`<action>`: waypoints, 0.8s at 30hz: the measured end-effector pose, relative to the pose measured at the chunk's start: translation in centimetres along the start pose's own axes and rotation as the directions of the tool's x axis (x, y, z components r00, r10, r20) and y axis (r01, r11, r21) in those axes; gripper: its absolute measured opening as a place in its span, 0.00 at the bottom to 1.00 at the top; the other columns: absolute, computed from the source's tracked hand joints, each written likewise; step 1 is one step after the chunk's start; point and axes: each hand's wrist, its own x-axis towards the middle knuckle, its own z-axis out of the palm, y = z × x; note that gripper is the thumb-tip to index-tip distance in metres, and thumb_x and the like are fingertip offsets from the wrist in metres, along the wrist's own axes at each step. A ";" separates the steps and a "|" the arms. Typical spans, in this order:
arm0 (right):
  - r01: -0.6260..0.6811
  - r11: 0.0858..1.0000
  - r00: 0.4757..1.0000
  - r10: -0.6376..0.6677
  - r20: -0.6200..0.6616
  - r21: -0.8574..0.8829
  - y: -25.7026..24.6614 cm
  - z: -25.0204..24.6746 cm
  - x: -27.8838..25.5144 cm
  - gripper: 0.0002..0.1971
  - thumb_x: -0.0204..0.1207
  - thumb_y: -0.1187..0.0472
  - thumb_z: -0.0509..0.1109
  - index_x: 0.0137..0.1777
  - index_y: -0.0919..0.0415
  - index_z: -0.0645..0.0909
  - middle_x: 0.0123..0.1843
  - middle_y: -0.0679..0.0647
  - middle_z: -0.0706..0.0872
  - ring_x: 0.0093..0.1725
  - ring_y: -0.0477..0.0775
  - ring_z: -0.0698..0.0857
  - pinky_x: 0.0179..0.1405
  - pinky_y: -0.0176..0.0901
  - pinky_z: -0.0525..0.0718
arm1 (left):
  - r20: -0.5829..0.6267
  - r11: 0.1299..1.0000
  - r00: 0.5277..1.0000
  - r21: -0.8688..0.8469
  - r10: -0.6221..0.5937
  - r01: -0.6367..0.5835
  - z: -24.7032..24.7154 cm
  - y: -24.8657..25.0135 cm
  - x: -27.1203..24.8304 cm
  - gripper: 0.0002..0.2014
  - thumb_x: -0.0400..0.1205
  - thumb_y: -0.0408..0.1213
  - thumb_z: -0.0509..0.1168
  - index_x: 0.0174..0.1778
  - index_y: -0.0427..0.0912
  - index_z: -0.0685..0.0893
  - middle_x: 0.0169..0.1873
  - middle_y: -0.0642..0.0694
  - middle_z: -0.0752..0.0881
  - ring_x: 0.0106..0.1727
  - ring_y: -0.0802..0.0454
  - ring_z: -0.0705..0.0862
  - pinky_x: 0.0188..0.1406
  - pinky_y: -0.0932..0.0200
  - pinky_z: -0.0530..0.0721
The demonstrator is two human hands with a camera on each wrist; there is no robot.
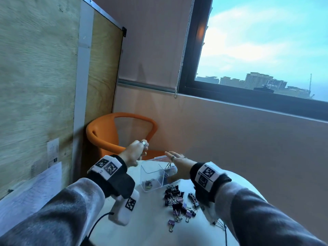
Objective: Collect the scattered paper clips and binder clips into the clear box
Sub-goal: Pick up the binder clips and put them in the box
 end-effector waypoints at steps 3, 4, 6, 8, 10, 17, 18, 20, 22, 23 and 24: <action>0.051 0.999 0.991 -0.049 -0.128 0.013 0.3 0.3 0.4 0.44 0.72 0.56 0.74 0.83 0.58 0.52 0.84 0.53 0.57 0.81 0.53 0.62 0.79 0.39 0.59 | 0.042 0.944 0.982 0.270 0.183 -0.188 1.8 0.1 0.6 0.12 0.84 0.24 0.51 0.38 0.41 0.72 0.34 0.48 0.71 0.33 0.56 0.69 0.24 0.72 0.70; 0.059 0.998 0.987 -0.059 -0.152 -0.004 0.2 0.1 0.3 0.42 0.73 0.57 0.74 0.82 0.59 0.55 0.84 0.53 0.60 0.81 0.51 0.63 0.78 0.37 0.58 | 0.090 0.895 0.970 0.373 0.228 -0.245 2.3 -0.1 0.6 0.10 0.84 0.23 0.50 0.44 0.39 0.74 0.38 0.48 0.72 0.38 0.55 0.71 0.29 0.72 0.71; 0.080 0.996 0.982 -0.084 -0.170 -0.032 0.2 -0.2 0.1 0.40 0.74 0.58 0.73 0.82 0.61 0.57 0.83 0.54 0.63 0.81 0.51 0.64 0.78 0.36 0.58 | 0.212 0.789 0.939 0.511 0.269 -0.342 2.9 -1.0 0.8 0.13 0.82 0.22 0.50 0.55 0.38 0.77 0.47 0.47 0.72 0.49 0.55 0.72 0.40 0.72 0.69; 0.088 0.996 0.980 -0.092 -0.176 -0.031 0.3 -0.3 0.0 0.38 0.74 0.58 0.72 0.81 0.62 0.58 0.82 0.54 0.65 0.80 0.52 0.65 0.78 0.38 0.59 | 0.289 0.716 0.912 0.567 0.289 -0.407 2.8 -1.7 0.9 0.16 0.82 0.22 0.54 0.60 0.38 0.80 0.52 0.46 0.77 0.53 0.54 0.76 0.50 0.75 0.68; 0.089 0.996 0.977 -0.090 -0.192 -0.016 0.5 -0.1 0.0 0.37 0.75 0.57 0.72 0.81 0.61 0.59 0.82 0.54 0.66 0.80 0.52 0.66 0.78 0.39 0.61 | 0.313 0.670 0.895 0.594 0.317 -0.445 2.4 -2.2 0.8 0.17 0.80 0.23 0.59 0.61 0.42 0.83 0.55 0.46 0.83 0.57 0.53 0.81 0.54 0.73 0.72; 0.091 0.996 0.990 -0.089 -0.113 0.007 1.4 0.5 0.4 0.39 0.77 0.57 0.69 0.83 0.55 0.51 0.85 0.52 0.53 0.82 0.55 0.61 0.81 0.44 0.59 | 0.286 0.735 0.922 0.561 0.259 -0.381 2.1 -2.0 1.2 0.20 0.76 0.32 0.71 0.64 0.47 0.81 0.57 0.47 0.87 0.60 0.51 0.84 0.67 0.55 0.80; 0.078 0.997 0.995 -0.076 -0.061 0.025 1.6 0.5 0.6 0.41 0.77 0.55 0.69 0.84 0.53 0.48 0.86 0.51 0.49 0.83 0.56 0.57 0.82 0.48 0.57 | 0.291 0.744 0.924 0.553 0.248 -0.374 2.1 -1.9 1.2 0.19 0.77 0.34 0.70 0.64 0.48 0.81 0.58 0.47 0.87 0.60 0.51 0.84 0.67 0.54 0.80; 0.062 0.996 0.998 -0.062 -0.003 0.070 2.1 0.4 0.7 0.41 0.78 0.50 0.67 0.84 0.51 0.45 0.86 0.50 0.45 0.85 0.60 0.49 0.84 0.57 0.50 | 0.320 0.714 0.918 0.585 0.233 -0.385 2.2 -1.8 1.0 0.17 0.80 0.36 0.67 0.65 0.47 0.80 0.60 0.48 0.86 0.60 0.53 0.84 0.65 0.57 0.80; 0.065 0.987 0.997 -0.060 -0.039 0.144 2.7 0.3 0.1 0.41 0.77 0.46 0.66 0.83 0.47 0.45 0.86 0.52 0.45 0.85 0.61 0.45 0.83 0.62 0.48 | 0.322 0.654 0.912 0.637 0.255 -0.408 2.4 -1.9 0.8 0.15 0.81 0.34 0.65 0.64 0.46 0.81 0.59 0.48 0.86 0.57 0.55 0.84 0.60 0.62 0.80; 0.074 0.982 0.994 -0.060 -0.086 0.172 3.0 0.1 -0.6 0.40 0.77 0.44 0.66 0.83 0.46 0.47 0.86 0.53 0.47 0.85 0.61 0.47 0.83 0.62 0.51 | 0.308 0.635 0.908 0.650 0.282 -0.418 2.5 -2.0 0.7 0.15 0.81 0.33 0.65 0.63 0.45 0.82 0.58 0.48 0.86 0.55 0.55 0.83 0.58 0.63 0.80; 0.086 0.980 0.989 -0.063 -0.132 0.179 3.4 -0.1 -1.5 0.38 0.77 0.44 0.66 0.83 0.46 0.50 0.85 0.54 0.51 0.84 0.60 0.52 0.82 0.59 0.55 | 0.284 0.625 0.905 0.655 0.317 -0.425 2.5 -2.1 0.6 0.14 0.80 0.31 0.65 0.61 0.45 0.83 0.56 0.47 0.86 0.54 0.53 0.83 0.55 0.63 0.80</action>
